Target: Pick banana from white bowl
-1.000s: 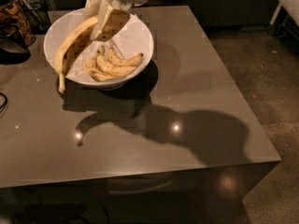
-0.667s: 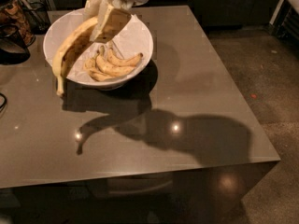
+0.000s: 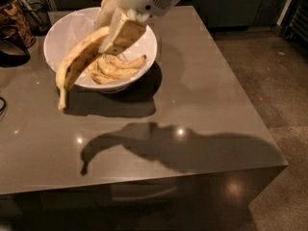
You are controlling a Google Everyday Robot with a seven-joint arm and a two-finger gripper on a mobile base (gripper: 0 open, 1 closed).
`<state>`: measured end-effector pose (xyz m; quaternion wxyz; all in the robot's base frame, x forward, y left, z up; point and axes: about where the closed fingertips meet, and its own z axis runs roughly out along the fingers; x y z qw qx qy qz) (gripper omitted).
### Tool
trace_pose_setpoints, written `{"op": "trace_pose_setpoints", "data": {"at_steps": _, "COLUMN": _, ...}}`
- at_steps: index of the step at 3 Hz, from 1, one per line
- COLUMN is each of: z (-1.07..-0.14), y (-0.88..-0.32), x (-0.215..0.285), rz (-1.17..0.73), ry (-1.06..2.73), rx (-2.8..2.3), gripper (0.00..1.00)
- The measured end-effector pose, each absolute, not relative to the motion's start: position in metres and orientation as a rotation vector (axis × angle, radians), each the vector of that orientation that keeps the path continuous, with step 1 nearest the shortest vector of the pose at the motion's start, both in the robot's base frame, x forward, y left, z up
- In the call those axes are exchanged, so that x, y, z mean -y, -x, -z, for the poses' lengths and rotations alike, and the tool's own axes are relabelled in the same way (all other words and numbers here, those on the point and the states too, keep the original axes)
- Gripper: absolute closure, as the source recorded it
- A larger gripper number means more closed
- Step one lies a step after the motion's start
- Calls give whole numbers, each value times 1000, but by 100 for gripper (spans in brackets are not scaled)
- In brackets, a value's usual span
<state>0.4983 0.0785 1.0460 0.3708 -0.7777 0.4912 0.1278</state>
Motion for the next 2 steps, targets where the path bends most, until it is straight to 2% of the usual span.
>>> {"op": "trace_pose_setpoints", "data": {"at_steps": 2, "z": -1033, "y": -492, "x": -66, "rz": -352, "ry": 1954, "rx": -1309, "gripper": 100}}
